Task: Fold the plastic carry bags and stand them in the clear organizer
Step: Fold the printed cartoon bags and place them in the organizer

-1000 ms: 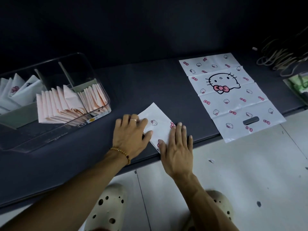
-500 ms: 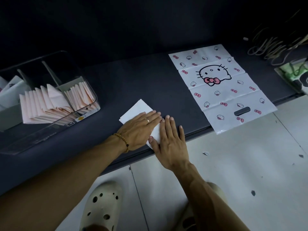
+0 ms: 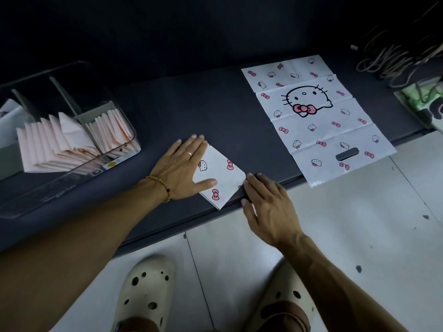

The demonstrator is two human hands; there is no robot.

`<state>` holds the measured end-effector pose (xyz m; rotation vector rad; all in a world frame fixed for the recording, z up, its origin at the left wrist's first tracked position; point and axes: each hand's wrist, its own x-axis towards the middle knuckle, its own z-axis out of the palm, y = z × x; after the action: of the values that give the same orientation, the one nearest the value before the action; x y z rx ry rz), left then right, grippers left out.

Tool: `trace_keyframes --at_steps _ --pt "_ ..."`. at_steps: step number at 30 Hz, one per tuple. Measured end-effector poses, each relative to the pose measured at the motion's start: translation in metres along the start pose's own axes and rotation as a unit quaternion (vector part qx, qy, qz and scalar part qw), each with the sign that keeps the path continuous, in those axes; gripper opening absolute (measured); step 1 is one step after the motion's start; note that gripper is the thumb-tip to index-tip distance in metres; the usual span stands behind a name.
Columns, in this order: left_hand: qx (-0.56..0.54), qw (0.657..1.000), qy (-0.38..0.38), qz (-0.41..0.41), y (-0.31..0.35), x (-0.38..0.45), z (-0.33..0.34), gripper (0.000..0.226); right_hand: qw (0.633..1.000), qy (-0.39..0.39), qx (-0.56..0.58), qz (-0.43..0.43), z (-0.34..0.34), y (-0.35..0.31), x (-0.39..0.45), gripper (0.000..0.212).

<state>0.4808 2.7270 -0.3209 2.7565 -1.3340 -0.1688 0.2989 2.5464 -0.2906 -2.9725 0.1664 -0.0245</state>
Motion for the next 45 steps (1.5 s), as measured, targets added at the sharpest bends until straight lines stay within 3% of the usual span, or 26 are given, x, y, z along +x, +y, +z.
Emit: trace_keyframes --at_steps 3,9,11,14,15,19,21,24,26,29,32,37,41,45 --pt "0.009 0.999 -0.021 0.030 -0.005 -0.002 0.000 0.104 0.999 0.034 0.019 -0.010 -0.010 0.001 0.008 0.054" --pt "0.024 0.989 -0.095 0.108 -0.018 -0.008 -0.019 0.101 0.985 -0.106 -0.039 -0.128 -0.009 -0.028 0.024 0.069" --pt "0.026 0.991 -0.058 0.116 -0.014 -0.016 -0.028 0.089 0.987 -0.103 -0.039 -0.121 -0.007 -0.034 0.020 0.064" --pt "0.013 0.990 0.040 0.133 0.004 -0.041 -0.031 0.053 0.992 -0.048 -0.028 -0.116 -0.007 -0.040 0.010 0.050" --pt "0.008 0.990 0.046 0.130 0.008 -0.051 -0.029 0.052 0.992 -0.028 -0.025 -0.117 -0.007 -0.041 0.008 0.046" --pt "-0.021 0.997 -0.004 0.076 0.015 -0.081 -0.024 0.081 0.994 0.004 0.016 -0.112 -0.010 -0.043 0.005 0.027" --pt "-0.054 0.996 -0.003 0.064 0.017 -0.088 -0.024 0.071 0.994 -0.014 0.088 -0.062 -0.016 -0.046 0.009 0.020" --pt "-0.234 0.971 0.048 -0.021 0.018 -0.087 -0.028 0.030 0.970 -0.053 0.231 0.053 -0.023 -0.048 0.026 0.009" --pt "-0.323 0.938 0.048 -0.118 0.018 -0.080 -0.034 0.027 0.943 -0.065 0.306 0.116 -0.023 -0.048 0.040 0.009" --pt "-0.355 0.914 0.043 -0.192 0.016 -0.065 -0.039 0.036 0.919 -0.061 0.337 0.196 -0.017 -0.047 0.061 0.021" --pt "-0.360 0.902 0.066 -0.231 0.017 -0.053 -0.037 0.031 0.903 -0.046 0.338 0.261 -0.008 -0.046 0.073 0.022" --pt "-0.241 0.914 0.089 -0.315 0.026 -0.050 -0.022 0.021 0.923 -0.062 0.267 0.271 0.000 -0.051 0.077 0.017" --pt "-0.240 0.911 0.110 -0.316 0.028 -0.050 -0.018 0.030 0.913 -0.044 0.324 0.244 0.000 -0.047 0.076 0.004" --pt "-0.232 0.917 0.096 -0.309 0.021 -0.043 -0.021 0.029 0.910 -0.018 0.338 0.238 0.002 -0.050 0.067 0.010"
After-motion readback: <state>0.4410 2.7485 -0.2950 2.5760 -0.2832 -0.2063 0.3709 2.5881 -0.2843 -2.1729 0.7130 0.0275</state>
